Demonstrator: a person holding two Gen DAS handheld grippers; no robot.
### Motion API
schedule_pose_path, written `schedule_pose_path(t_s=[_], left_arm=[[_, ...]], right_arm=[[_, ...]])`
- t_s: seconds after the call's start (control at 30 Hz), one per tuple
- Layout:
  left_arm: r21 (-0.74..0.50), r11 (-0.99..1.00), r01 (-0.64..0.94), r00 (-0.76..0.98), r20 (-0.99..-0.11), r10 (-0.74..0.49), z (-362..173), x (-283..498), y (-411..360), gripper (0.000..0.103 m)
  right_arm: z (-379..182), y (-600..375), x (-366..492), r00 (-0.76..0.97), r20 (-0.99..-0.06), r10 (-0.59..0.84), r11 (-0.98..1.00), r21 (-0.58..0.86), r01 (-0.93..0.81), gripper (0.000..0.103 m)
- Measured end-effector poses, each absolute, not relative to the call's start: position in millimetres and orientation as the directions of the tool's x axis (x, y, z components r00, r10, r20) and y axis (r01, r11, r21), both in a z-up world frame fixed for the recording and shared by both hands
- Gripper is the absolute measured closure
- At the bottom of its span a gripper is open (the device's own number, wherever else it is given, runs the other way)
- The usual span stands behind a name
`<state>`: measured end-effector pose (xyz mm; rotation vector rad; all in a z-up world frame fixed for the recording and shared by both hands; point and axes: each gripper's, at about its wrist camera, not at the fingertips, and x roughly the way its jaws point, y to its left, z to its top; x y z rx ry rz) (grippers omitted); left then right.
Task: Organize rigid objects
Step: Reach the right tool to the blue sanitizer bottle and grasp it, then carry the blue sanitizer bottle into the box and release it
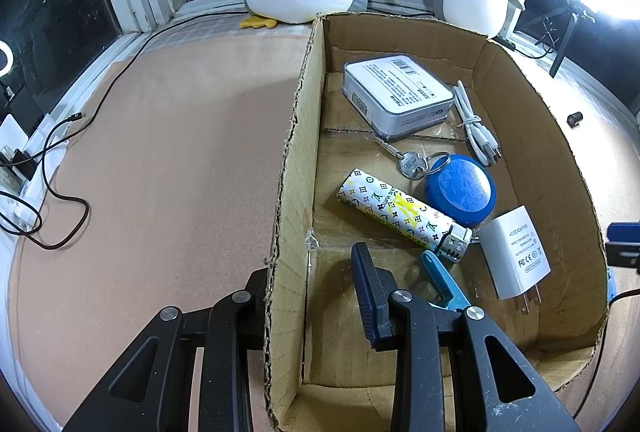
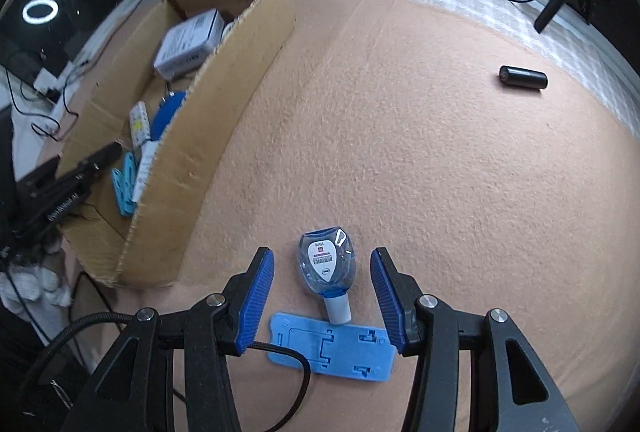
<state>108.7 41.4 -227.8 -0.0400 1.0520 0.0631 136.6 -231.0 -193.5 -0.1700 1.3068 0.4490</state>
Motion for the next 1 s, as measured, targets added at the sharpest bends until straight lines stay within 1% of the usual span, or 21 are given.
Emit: schedule_pose_path(t_s=[0.1,0.23,0.47,0.53,0.6,0.87,1.0], left_arm=[[-0.002,0.997,-0.071,0.494,-0.869,0.033,-228,109,41,0.07],[-0.002,0.998,-0.07,0.494,-0.869,0.033,-228,109,42,0.07],[-0.004,0.997,-0.071,0.494,-0.869,0.032,-228,109,41,0.07],[-0.003,0.997,-0.071,0.494,-0.869,0.033,-228,109,41,0.07],[-0.003,0.997,-0.071,0.495,-0.868,0.032,-228,109,42,0.07],[-0.005,0.997,-0.072,0.495,-0.868,0.032,-228,109,42,0.07],[-0.005,0.997,-0.072,0.495,-0.869,0.032,-228,109,42,0.07]], right_arm=[[-197,-227,137,0.189,-0.962,0.2,0.898,0.103,-0.427,0.058],[-203,-221,135,0.184,-0.969,0.167,0.892,0.068,-0.447,0.064],[-210,-212,133,0.201,-0.971,0.13,0.881,0.02,-0.473,0.068],[-210,-211,133,0.212,-0.97,0.12,0.88,0.005,-0.475,0.073],[-210,-211,133,0.215,-0.97,0.116,0.879,-0.001,-0.477,0.075],[-206,-209,130,0.233,-0.966,0.11,0.877,-0.015,-0.48,0.075],[-204,-211,127,0.233,-0.964,0.129,0.887,0.007,-0.462,0.075]])
